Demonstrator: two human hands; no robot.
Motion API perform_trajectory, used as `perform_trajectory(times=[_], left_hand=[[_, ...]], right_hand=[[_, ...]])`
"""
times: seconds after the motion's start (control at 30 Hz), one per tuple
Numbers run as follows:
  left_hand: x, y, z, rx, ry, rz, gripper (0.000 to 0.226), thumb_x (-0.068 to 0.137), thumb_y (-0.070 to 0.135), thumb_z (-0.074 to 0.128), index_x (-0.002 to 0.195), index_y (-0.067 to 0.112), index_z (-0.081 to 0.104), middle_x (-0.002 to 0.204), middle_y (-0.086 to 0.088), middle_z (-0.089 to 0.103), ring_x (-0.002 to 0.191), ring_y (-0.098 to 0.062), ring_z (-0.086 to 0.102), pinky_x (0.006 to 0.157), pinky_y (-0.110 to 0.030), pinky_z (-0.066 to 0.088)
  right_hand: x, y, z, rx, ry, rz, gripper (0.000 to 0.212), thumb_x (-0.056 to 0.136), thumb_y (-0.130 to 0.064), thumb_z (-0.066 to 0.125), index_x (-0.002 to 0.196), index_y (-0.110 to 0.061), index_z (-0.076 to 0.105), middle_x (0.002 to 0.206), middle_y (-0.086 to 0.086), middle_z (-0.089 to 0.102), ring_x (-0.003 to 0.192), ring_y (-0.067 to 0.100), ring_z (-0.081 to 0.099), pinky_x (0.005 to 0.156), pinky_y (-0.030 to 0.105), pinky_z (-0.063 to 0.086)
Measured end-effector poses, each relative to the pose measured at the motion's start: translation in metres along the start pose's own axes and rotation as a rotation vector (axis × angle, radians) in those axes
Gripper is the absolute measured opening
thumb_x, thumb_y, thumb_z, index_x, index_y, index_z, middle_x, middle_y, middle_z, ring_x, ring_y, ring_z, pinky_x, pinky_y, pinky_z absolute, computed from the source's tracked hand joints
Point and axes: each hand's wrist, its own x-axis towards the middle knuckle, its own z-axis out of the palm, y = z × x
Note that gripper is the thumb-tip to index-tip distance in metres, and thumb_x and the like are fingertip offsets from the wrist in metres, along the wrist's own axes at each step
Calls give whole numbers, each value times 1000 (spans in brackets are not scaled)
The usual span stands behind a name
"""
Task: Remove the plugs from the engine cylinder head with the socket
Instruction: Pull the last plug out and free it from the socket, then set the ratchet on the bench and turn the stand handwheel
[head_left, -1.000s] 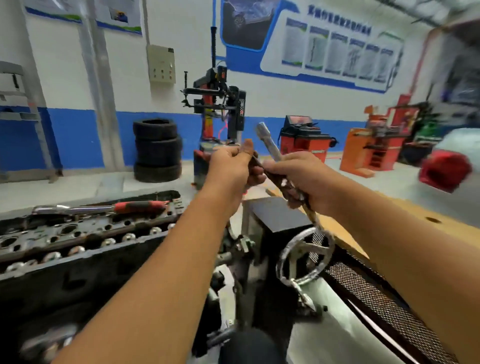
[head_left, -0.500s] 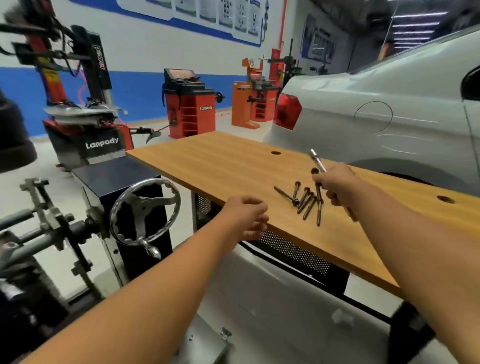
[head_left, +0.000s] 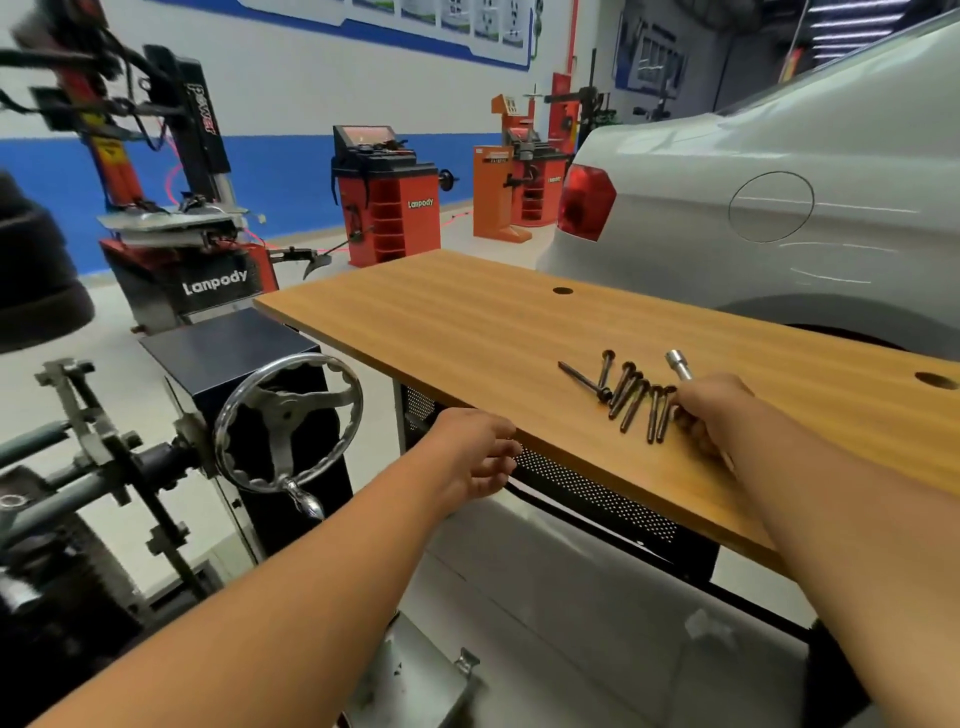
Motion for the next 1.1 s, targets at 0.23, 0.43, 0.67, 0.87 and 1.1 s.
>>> perform_trajectory(times=[0.23, 0.43, 0.67, 0.87, 1.1], left_hand=[[-17, 7, -24, -104, 47, 22, 15, 98, 18, 70, 108, 6, 68, 84, -13, 76, 58, -18, 67, 57, -29, 58], [-60, 52, -68, -291, 149, 192, 35, 102, 46, 61, 112, 13, 66, 114, -14, 67, 98, -25, 66, 88, -44, 60], [-171, 93, -211, -585, 256, 318, 58, 104, 64, 42, 132, 19, 66, 127, -16, 70, 116, -36, 64, 88, -51, 54], [-305, 53, -359, -750, 835, 491, 41, 110, 53, 40, 113, 16, 57, 75, -11, 68, 60, -20, 64, 58, -33, 56], [-449, 0, -471, -628, 1277, 511, 29, 111, 38, 39, 99, 19, 56, 67, 3, 47, 52, -11, 39, 45, -24, 36]], right_hand=[[-47, -35, 9, 222, 98, -103, 35, 101, -25, 59, 129, -4, 58, 112, 13, 67, 74, 22, 57, 54, 34, 46], [-177, -130, 70, 252, -345, -426, 26, 103, -30, 57, 101, -5, 64, 74, 6, 54, 55, 16, 47, 47, 26, 42], [-420, -185, 172, 137, -727, -1035, 21, 90, -25, 60, 96, -13, 76, 90, 10, 73, 85, 25, 70, 70, 31, 56], [-588, -176, 231, 311, -822, -1347, 32, 82, -43, 55, 63, -21, 69, 60, -7, 65, 66, 15, 63, 61, 33, 49], [-666, -171, 337, -67, -694, -1480, 19, 91, -28, 58, 103, -18, 70, 99, 6, 69, 89, 28, 61, 75, 36, 48]])
